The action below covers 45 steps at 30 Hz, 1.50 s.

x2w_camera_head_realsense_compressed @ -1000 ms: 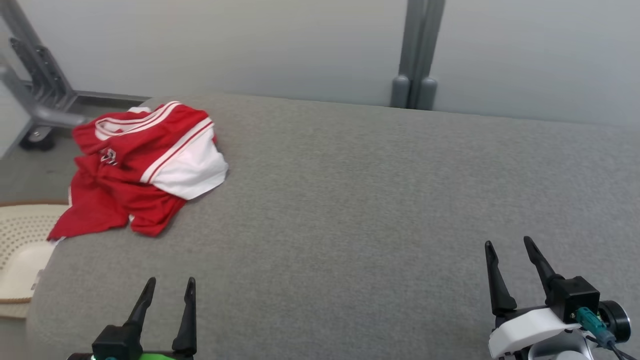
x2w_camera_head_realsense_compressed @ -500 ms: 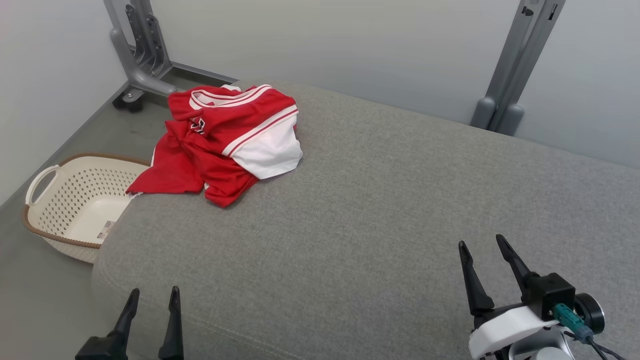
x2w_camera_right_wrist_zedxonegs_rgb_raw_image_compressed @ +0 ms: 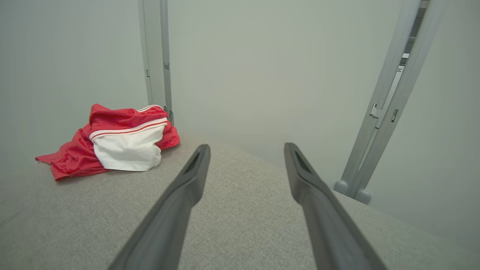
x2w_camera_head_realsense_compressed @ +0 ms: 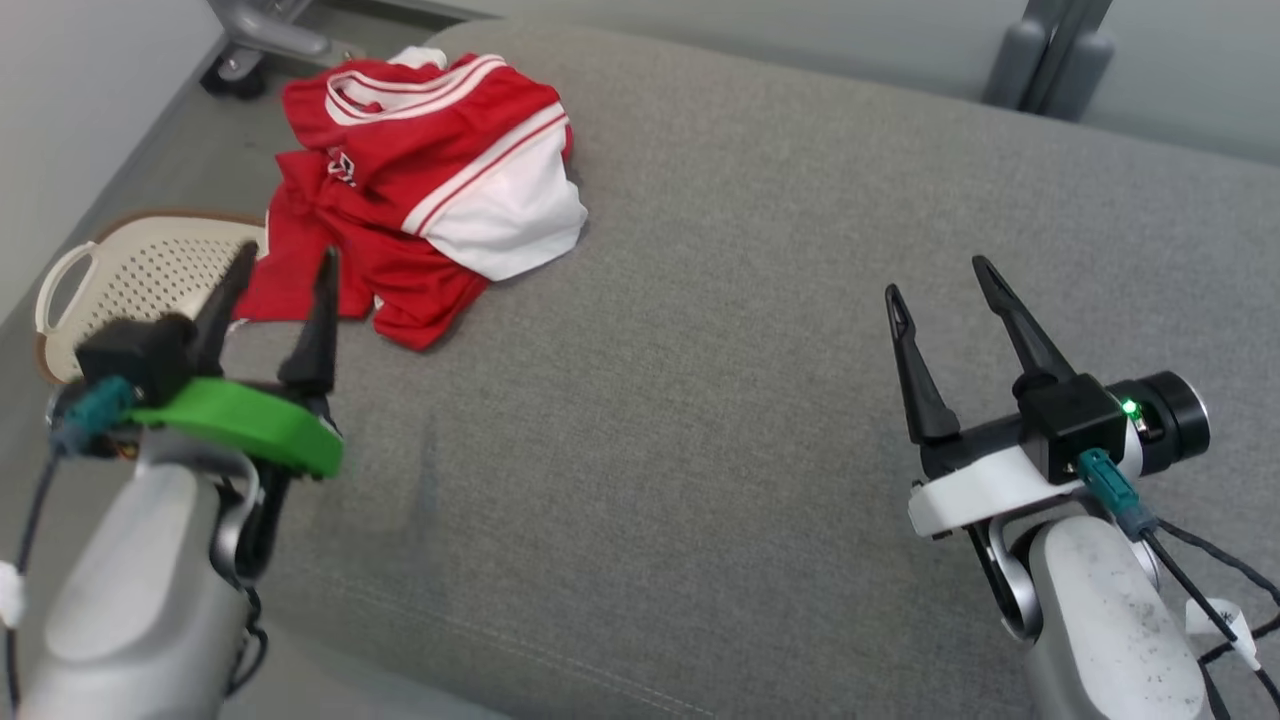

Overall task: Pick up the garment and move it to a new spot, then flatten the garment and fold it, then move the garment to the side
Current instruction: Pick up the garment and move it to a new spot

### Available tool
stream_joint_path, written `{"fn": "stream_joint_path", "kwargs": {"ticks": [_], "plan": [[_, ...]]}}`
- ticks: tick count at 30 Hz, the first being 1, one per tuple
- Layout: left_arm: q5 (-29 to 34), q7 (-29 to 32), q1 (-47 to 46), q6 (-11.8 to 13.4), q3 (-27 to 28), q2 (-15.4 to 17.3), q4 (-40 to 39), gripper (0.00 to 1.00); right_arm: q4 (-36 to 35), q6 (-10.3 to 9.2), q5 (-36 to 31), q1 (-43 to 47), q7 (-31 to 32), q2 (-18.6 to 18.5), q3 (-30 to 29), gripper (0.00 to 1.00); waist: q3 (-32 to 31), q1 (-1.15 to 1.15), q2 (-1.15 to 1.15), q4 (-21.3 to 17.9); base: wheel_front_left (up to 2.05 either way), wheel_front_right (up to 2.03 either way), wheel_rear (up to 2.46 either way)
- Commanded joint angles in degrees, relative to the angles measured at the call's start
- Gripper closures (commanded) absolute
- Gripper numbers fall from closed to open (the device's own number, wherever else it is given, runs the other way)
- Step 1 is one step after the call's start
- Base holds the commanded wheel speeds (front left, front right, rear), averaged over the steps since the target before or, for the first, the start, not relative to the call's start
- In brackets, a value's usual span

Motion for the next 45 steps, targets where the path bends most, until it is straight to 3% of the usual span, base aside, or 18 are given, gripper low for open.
{"fn": "stream_joint_path", "kwargs": {"ticks": [1, 7, 13, 19, 20, 22, 32, 39, 45], "plan": [[-2.17, 0.24, -5.61, -0.17, -1.67, 1.87, 1.95, 0.00, -0.67, -0.04, -0.59, -2.15, -0.17, -0.38, 0.24, 0.00, 19.97, 0.00, 0.00, -11.72, 0.00, 0.00, 0.00], [-11.13, 2.66, -19.62, -0.16, -10.01, 8.76, 10.43, 0.00, -2.19, -0.04, -1.80, -4.86, -0.17, -0.38, 1.57, 0.00, 25.38, 0.00, 0.00, -14.41, 0.00, 0.00, 0.00], [-17.49, 5.05, -26.82, -0.09, -13.11, 12.26, 20.54, 0.00, -3.34, -0.04, -2.63, -4.61, -0.18, -0.27, 1.76, 0.00, 26.39, 0.00, 0.00, -15.79, 0.00, 0.00, 0.00], [-18.98, 4.61, -30.53, -0.09, -14.44, 13.44, 29.67, 0.00, -3.71, -0.04, -2.82, -4.47, -0.17, -0.31, 1.90, 0.00, 26.23, 0.00, 0.00, -16.74, 0.00, 0.00, 0.00], [-19.05, 4.93, -30.86, -0.09, -15.07, 13.61, 30.38, 0.25, -3.71, -0.05, -2.68, -4.31, -0.15, -0.32, 1.54, 0.00, 26.04, 0.00, 0.00, -16.80, 0.00, 0.00, 0.00], [-18.88, 5.42, -31.32, -0.09, -16.42, 14.25, 31.16, 1.00, -3.67, -0.05, -2.15, -3.84, -0.07, -0.44, 0.93, 0.00, 25.58, 0.00, 0.00, -16.73, 0.00, 0.00, 0.00], [-19.54, 3.34, -32.93, -0.09, -22.68, 19.25, 25.88, 1.00, -2.14, -0.05, 2.56, -0.77, -0.06, -0.34, 0.85, 0.00, 17.96, 0.00, 0.00, -16.12, 0.00, 0.00, 0.00], [-19.90, 4.71, -34.97, -0.09, -25.45, 23.96, 15.30, 1.00, -1.27, -0.05, 6.66, 2.42, -0.11, -0.31, 0.69, 0.00, 9.56, 0.00, 0.00, -16.38, 0.00, 0.00, 0.00], [-22.18, 8.70, -32.59, 0.77, -25.94, 25.67, 1.38, 1.00, -1.32, -0.05, 9.38, 5.10, -0.11, -0.31, 0.33, 0.00, 3.81, 0.00, 0.00, -17.77, 0.00, 0.00, 0.00]]}}
